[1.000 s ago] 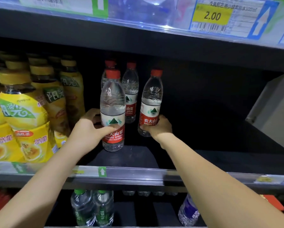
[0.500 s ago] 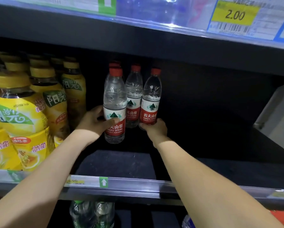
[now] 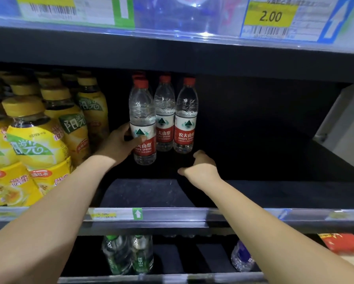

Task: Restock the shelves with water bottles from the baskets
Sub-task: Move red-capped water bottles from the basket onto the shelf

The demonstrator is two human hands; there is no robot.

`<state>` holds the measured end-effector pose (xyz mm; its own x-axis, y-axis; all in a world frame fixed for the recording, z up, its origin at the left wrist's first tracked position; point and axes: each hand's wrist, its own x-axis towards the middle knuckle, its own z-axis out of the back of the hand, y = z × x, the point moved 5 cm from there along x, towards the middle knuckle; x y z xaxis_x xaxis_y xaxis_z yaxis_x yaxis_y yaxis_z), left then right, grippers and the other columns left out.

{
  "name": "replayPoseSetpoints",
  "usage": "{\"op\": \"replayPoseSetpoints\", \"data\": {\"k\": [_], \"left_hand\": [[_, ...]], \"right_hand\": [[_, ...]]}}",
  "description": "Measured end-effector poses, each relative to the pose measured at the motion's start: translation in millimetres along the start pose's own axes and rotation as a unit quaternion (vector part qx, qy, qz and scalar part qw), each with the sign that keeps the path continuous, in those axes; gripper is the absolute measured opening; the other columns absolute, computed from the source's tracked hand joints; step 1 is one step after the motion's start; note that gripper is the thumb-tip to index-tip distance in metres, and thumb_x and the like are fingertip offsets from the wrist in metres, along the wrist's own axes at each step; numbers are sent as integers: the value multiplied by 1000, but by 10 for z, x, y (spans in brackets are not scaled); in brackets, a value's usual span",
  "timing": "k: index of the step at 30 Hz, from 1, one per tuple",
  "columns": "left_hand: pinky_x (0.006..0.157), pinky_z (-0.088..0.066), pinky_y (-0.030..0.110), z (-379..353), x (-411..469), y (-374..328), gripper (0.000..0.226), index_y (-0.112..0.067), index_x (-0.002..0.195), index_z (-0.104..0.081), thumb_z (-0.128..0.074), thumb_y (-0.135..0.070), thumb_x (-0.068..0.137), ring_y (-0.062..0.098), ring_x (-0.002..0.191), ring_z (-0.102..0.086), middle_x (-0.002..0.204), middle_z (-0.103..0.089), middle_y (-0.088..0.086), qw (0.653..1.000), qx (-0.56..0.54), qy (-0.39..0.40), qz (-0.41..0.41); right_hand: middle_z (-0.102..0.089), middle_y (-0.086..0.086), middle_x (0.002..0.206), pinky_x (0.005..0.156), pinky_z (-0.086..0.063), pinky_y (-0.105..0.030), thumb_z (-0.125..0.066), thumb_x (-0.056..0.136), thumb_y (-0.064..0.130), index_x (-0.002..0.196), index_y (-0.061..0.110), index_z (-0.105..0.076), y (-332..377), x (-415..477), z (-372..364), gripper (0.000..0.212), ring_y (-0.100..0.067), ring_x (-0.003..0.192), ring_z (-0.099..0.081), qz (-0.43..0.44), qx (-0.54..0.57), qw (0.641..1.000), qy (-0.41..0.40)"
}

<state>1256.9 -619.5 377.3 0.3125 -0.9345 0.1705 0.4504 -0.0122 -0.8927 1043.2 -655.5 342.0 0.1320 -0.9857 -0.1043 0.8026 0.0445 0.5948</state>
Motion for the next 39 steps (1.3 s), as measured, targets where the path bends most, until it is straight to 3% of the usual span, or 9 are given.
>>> {"op": "replayPoseSetpoints", "data": {"k": [5, 9, 12, 15, 21, 25, 29, 35, 39], "left_hand": [[98, -38, 33, -7, -337, -191, 88, -12, 154, -11, -61, -44, 90, 33, 133, -42, 149, -41, 17, 983, 165, -55, 58], [98, -42, 46, -9, -1087, -488, 67, -5, 140, -41, -55, -48, 91, 43, 119, -48, 124, -52, 28, 943, 326, -62, -20], [111, -30, 49, -94, -1728, -534, 72, -9, 148, -33, -48, -52, 93, 39, 135, -35, 145, -39, 23, 896, 439, -28, -64], [107, -32, 60, -255, -2405, -389, 70, -4, 141, -46, -56, -50, 88, 47, 130, -41, 139, -46, 30, 860, 498, -14, -114], [103, -32, 65, -789, -3512, 449, 92, -7, 141, -47, -72, -59, 70, 51, 129, -42, 138, -46, 33, 845, 519, 132, -6], [115, -13, 58, -1196, -4059, 1052, 92, -16, 155, -5, -40, -68, 88, 44, 145, -13, 157, -12, 26, 820, 510, 239, 104], [95, -41, 65, -1507, -4534, 1712, 86, -7, 137, -51, -61, -63, 74, 52, 121, -50, 133, -51, 32, 808, 480, 299, 164], [116, -14, 53, -2048, -5012, 2693, 96, -21, 154, 2, -31, -78, 84, 37, 147, -7, 160, -3, 18, 797, 442, 326, 253], [116, -17, 55, -2382, -5236, 3388, 103, -20, 154, 9, -27, -83, 80, 38, 147, -7, 160, 6, 20, 775, 438, 338, 304]], "right_hand": [[-49, -14, 132, 105, -38, -39, -69, 85, 38, 135, 9, -37, 125, -634, 253, 66, -31, 126, -41, 83, -76, 993, -43], [-47, -9, 130, 100, -40, -35, -62, 90, 42, 137, 12, -35, 100, -1289, 387, 62, -28, 123, -37, 146, -158, 974, -75], [-46, -10, 133, 102, -38, -37, -58, 91, 45, 142, 10, -31, -93, -1762, 321, 67, -30, 124, -37, 174, -218, 957, -81], [-56, -16, 117, 91, -46, -42, -70, 79, 47, 134, 2, -46, -425, -2195, 114, 74, -35, 112, -49, 180, -267, 943, -82], [-60, -19, 112, 87, -52, -47, -72, 66, 65, 130, 2, -54, -1390, -2828, -641, 92, -39, 108, -55, 116, -334, 935, 5], [-65, -18, 96, 71, -55, -44, -74, 55, 72, 116, 2, -64, -2065, -3166, -1168, 93, -37, 91, -63, 51, -358, 927, 100], [-63, -18, 110, 83, -52, -44, -45, 68, 80, 127, 7, -55, -2749, -3399, -1661, 95, -37, 104, -58, -20, -320, 929, 183], [-36, -15, 148, 111, -33, -40, -17, 66, 89, 148, 12, -23, -3546, -3473, -2358, 112, -33, 138, -30, -105, -278, 913, 281], [-36, -19, 147, 110, -33, -39, -39, 80, 79, 151, 8, -16, -4099, -3333, -2954, 103, -35, 137, -31, -143, -263, 899, 320]]}}
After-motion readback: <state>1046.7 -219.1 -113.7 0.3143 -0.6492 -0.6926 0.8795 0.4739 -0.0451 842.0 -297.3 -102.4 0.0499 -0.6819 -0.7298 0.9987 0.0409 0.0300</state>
